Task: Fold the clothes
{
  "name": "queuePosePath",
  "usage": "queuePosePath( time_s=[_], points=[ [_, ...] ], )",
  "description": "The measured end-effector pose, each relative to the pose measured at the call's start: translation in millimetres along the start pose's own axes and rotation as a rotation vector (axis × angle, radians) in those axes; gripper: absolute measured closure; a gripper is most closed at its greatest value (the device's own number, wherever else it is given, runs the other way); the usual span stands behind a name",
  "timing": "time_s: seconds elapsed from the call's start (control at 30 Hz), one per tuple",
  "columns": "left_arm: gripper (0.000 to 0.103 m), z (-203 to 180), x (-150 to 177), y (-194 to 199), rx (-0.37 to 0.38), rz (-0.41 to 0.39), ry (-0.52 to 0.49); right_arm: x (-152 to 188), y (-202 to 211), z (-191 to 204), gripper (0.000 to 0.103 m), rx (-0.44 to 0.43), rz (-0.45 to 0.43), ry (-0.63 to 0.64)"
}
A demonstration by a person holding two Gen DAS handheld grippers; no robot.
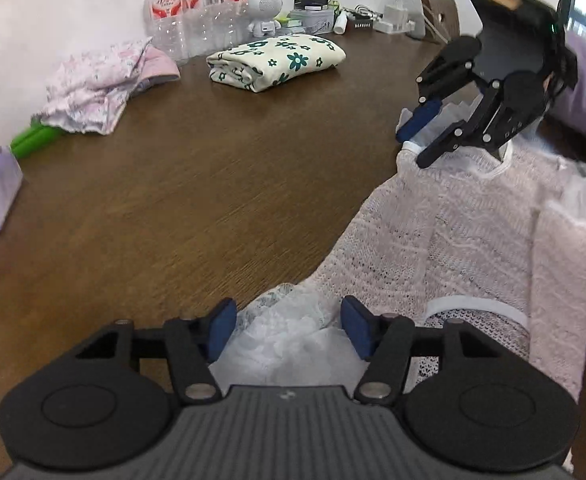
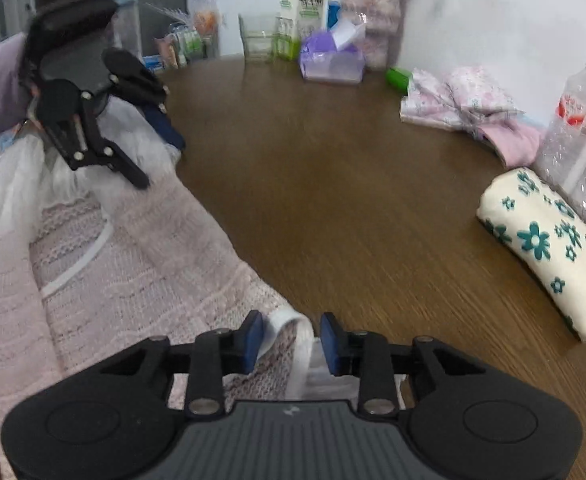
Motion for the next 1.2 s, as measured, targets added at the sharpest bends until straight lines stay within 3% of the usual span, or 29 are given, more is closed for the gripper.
queuePosePath(
  time_s=[0.03,0.07,0.13,0.2,0.33,0.43,0.5,0.63,0.7,0.77,0.8,0.83,0.97,1.03,1.07,1.1,1.13,1.2],
  points=[
    [0.059,3,0,2,0.009,-0.001,0.01,2,1,0,0.078,-0.008,-0.01,-0.003],
    [0.067,3,0,4,0.006,-0.008,0.005,3,2,0,0.091,-0.022,-0.015,-0.016],
    [0.095,3,1,8,0.027,-0.001,-0.006,3,4,5,0.096,-0.024,-0.013,-0.007],
    [0.097,-3,-2,6,-0.001,-0.011,-0.036,1,6,14,0.098,0.007,-0.006,0.021],
    [0.099,-22,1,27,-0.083,-0.088,-0.106,-6,31,27,0.099,0.1,-0.05,0.048],
    [0.098,-50,14,60,-0.136,-0.198,-0.172,-9,67,60,0.099,0.19,-0.085,0.136],
    [0.098,-72,38,74,-0.198,-0.211,-0.256,-2,86,98,0.1,0.233,-0.066,0.237],
    [0.095,-98,94,70,-0.26,-0.097,-0.367,13,104,164,0.095,0.11,-0.058,0.361],
    [0.093,-103,101,79,-0.236,-0.101,-0.362,10,112,175,0.091,0.1,-0.086,0.391],
    [0.08,-103,90,88,-0.227,-0.151,-0.342,-3,112,160,0.076,0.156,-0.121,0.362],
    [0.06,-103,82,92,-0.22,-0.176,-0.33,-12,106,148,0.075,0.173,-0.126,0.349],
    [0.054,-102,74,90,-0.2,-0.179,-0.321,-21,100,136,0.074,0.186,-0.131,0.338],
    [0.06,-86,60,59,-0.153,-0.075,-0.292,-51,48,98,0.071,0.086,-0.078,0.373],
    [0.067,-76,60,48,-0.141,-0.027,-0.25,-53,23,88,0.072,0.025,0.003,0.401],
    [0.068,-71,60,45,-0.131,-0.015,-0.225,-53,11,83,0.077,-0.003,0.052,0.411],
    [0.068,-67,60,42,-0.121,-0.003,-0.2,-53,-1,78,0.096,-0.03,0.098,0.419],
    [0.076,-63,58,42,-0.111,-0.009,-0.178,-52,-6,73,0.095,-0.045,0.12,0.414],
    [0.089,-60,50,41,-0.168,-0.038,-0.178,-55,-3,62,0.096,-0.002,0.109,0.389]
  ],
)
Point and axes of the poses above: each gripper's, at about its wrist camera, not at the fingertips, and y roughly against the way its jaws point, z to its left, x to its underside, the point moved 3 cm from there along -y, roughly the way its jaws point, and after that the axes turned 14 degrees about y, right-handed, at the moved point
